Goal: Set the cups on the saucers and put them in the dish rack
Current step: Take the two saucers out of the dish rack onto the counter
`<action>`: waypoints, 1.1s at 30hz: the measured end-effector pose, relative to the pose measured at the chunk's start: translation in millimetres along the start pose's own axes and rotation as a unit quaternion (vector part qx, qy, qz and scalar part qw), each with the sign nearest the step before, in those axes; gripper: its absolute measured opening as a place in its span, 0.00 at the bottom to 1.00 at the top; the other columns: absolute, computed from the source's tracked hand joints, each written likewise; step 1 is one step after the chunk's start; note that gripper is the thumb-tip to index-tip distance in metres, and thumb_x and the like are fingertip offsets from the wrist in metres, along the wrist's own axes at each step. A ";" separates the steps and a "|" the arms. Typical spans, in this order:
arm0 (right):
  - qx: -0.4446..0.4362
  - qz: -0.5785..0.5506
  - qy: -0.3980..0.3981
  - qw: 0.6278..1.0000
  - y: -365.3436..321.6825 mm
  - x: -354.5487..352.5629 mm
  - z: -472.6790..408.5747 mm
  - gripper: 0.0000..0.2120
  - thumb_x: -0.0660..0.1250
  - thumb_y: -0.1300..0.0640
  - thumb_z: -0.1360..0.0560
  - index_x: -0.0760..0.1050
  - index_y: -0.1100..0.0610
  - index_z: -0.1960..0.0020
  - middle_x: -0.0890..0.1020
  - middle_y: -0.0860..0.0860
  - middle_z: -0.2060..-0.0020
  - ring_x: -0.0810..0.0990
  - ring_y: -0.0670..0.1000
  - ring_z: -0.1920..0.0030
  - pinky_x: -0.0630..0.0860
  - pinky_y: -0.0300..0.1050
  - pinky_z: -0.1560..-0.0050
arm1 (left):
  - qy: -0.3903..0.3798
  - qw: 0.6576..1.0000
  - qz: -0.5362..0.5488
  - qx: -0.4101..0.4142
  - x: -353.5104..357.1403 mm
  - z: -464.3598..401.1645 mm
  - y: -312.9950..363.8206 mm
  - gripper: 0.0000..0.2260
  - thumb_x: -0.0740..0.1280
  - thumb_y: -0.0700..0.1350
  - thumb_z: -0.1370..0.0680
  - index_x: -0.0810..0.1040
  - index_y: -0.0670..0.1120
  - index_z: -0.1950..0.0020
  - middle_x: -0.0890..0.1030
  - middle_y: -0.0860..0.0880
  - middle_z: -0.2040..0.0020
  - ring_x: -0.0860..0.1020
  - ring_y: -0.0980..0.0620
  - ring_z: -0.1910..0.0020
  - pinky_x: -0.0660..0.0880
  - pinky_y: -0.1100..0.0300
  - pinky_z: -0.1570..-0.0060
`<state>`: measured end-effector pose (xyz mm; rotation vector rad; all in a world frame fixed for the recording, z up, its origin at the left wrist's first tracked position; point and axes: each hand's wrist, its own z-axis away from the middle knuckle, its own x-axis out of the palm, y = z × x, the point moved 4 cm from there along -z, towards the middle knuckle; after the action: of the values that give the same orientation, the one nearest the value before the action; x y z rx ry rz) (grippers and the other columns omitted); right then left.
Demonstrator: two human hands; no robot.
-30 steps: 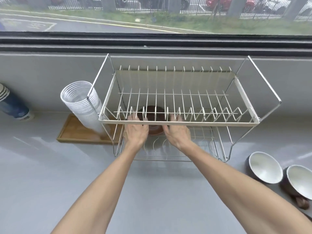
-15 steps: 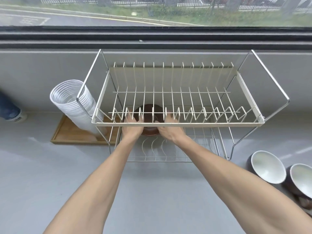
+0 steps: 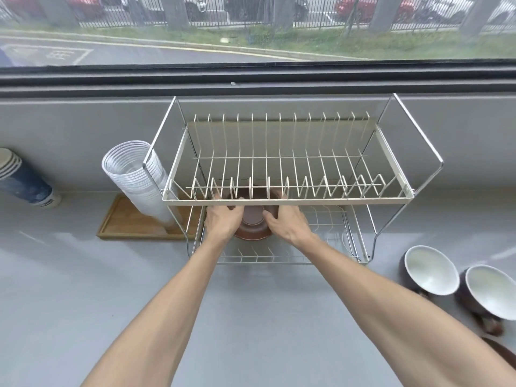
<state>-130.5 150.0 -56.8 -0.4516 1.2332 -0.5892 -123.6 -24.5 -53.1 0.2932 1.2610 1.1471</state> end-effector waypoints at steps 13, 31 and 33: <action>0.034 0.018 0.003 0.999 28.0 -25.9 83.0 0.25 0.60 0.46 0.21 0.68 0.56 0.27 0.73 0.63 0.34 0.76 0.67 0.36 0.73 0.57 0.35 | -0.050 0.998 -0.004 0.023 -9.4 95.1 1.0 0.30 0.62 0.60 0.26 0.73 0.48 0.27 0.77 0.44 0.31 0.77 0.41 0.34 0.75 0.46 0.35; 0.105 0.009 0.062 0.992 138.0 -55.6 204.6 0.24 0.61 0.46 0.22 0.73 0.54 0.29 0.80 0.59 0.37 0.78 0.62 0.36 0.75 0.53 0.38 | -0.194 0.980 -0.014 0.047 57.0 208.6 -23.4 0.26 0.65 0.56 0.34 0.75 0.50 0.37 0.85 0.44 0.48 0.86 0.45 0.53 0.85 0.47 0.53; 0.121 0.012 0.065 0.990 156.2 -56.4 215.4 0.24 0.61 0.45 0.22 0.73 0.53 0.29 0.79 0.59 0.36 0.77 0.61 0.35 0.75 0.53 0.37 | -0.216 0.975 -0.017 0.051 70.4 220.6 -26.6 0.25 0.65 0.55 0.33 0.74 0.51 0.36 0.84 0.43 0.47 0.85 0.45 0.52 0.85 0.48 0.54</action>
<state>91.2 307.5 -51.8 -0.1966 1.2706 -0.7462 68.8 106.1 -36.5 0.5633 0.9348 0.9262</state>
